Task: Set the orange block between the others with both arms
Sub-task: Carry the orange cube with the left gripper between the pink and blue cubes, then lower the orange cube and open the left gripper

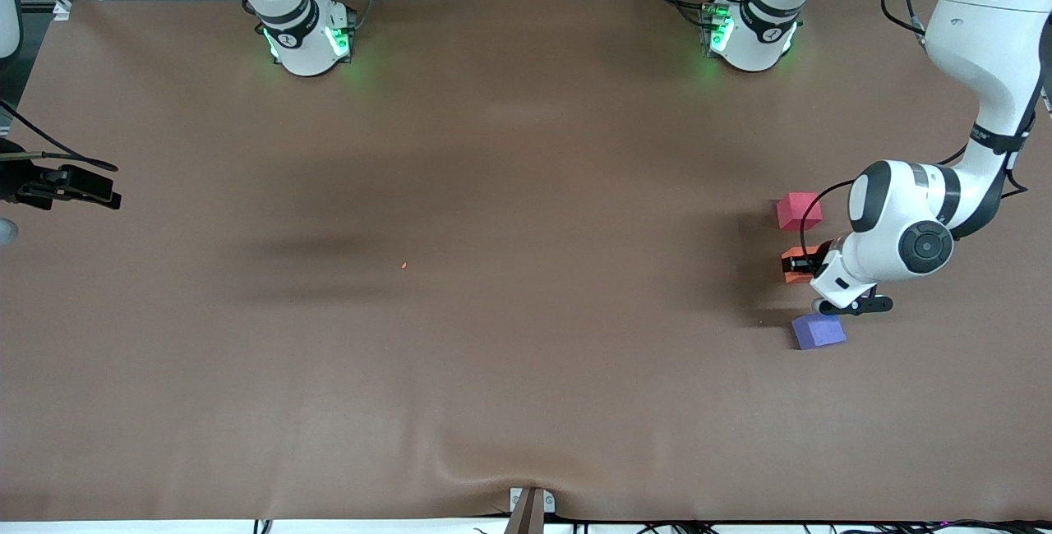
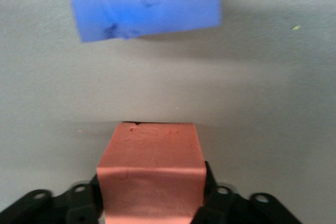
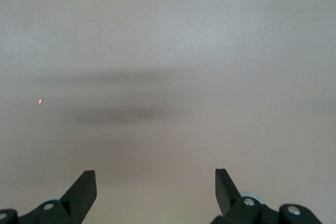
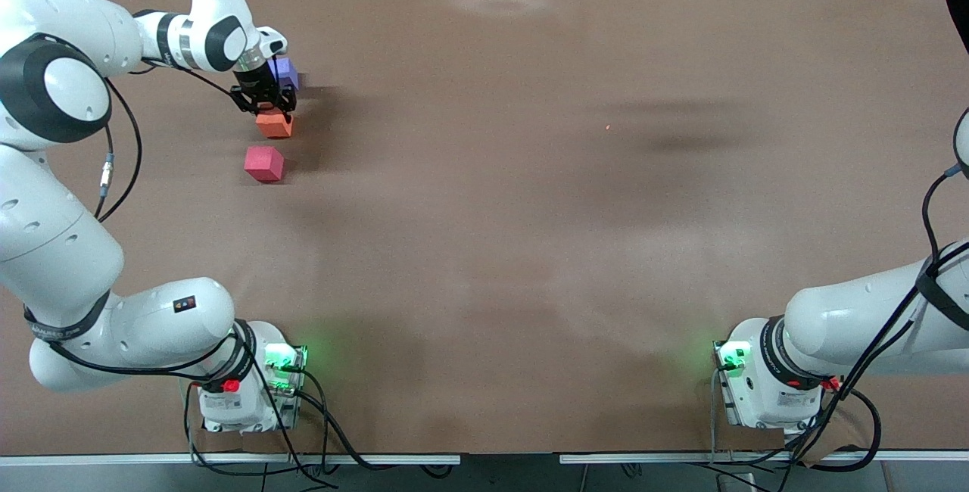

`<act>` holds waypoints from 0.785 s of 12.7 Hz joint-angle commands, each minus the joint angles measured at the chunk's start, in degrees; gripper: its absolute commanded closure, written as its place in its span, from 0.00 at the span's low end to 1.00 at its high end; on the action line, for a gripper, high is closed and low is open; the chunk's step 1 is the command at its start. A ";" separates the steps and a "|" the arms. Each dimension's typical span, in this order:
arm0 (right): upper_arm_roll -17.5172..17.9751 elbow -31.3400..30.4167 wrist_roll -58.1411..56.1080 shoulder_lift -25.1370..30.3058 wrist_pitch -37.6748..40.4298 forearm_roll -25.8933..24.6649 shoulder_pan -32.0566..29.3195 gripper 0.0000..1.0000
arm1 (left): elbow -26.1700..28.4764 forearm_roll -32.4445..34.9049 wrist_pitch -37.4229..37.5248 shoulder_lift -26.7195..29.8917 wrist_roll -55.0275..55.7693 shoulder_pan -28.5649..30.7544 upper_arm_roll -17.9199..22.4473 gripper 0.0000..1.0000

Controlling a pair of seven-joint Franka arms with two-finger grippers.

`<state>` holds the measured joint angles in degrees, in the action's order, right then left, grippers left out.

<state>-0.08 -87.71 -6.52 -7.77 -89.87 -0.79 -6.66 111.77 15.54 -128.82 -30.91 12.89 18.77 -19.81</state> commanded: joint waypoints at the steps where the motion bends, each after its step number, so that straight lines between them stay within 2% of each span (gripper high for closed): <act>1: 0.70 0.96 -0.87 -0.23 0.75 0.61 -1.25 0.00 | -1.03 0.63 -0.11 1.99 0.12 0.39 -1.89 0.00; 6: 0.70 0.96 -0.87 -0.23 0.75 0.61 -1.25 0.00 | -6.03 0.37 2.42 8.66 0.65 0.39 -6.54 0.00; 10: 0.70 0.96 -0.87 -0.23 0.75 0.61 -1.16 0.00 | -18.06 0.20 19.36 10.34 -0.32 0.92 -10.76 0.00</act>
<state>-0.09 -87.66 -6.52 -7.77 -89.80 -0.79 -6.68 98.84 15.53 -116.58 -20.81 13.12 18.77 -28.84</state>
